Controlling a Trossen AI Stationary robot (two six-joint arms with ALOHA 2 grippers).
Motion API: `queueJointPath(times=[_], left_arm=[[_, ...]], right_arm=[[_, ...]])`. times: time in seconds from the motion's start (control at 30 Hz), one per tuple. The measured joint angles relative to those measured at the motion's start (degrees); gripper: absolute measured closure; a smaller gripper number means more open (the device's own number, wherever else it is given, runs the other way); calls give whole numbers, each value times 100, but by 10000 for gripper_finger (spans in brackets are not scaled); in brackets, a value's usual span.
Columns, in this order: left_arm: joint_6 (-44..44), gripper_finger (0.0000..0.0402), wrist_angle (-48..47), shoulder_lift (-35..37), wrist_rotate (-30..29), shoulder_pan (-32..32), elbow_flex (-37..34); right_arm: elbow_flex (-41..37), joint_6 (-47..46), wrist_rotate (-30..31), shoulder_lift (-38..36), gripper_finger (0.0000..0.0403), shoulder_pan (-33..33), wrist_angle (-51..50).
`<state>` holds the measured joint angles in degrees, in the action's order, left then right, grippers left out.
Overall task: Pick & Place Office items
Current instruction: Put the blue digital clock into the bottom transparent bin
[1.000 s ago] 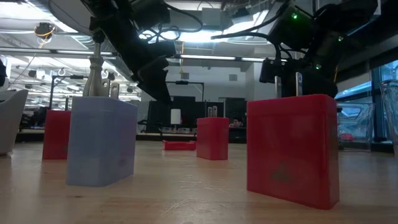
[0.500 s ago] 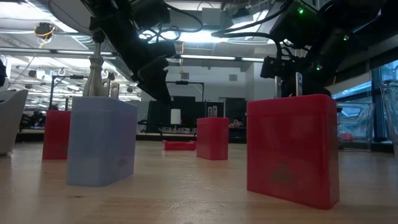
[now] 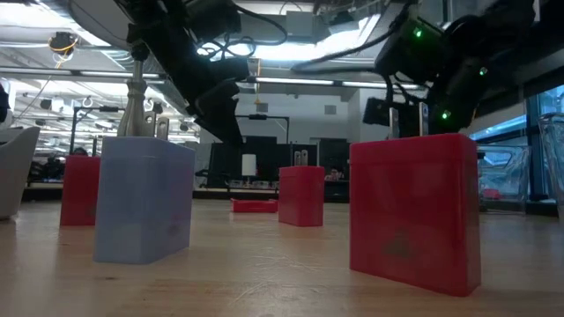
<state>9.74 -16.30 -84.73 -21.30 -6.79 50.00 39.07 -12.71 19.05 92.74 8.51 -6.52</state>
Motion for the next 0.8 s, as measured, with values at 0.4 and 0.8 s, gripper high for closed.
queueJointPath(times=[0.4,0.8], left_arm=[[0,162,3,0,-2,0,0],[0,162,3,0,-2,0,0]], right_arm=[[2,149,-84,133,153,-20,61],[15,-202,-557,130,255,-38,81]])
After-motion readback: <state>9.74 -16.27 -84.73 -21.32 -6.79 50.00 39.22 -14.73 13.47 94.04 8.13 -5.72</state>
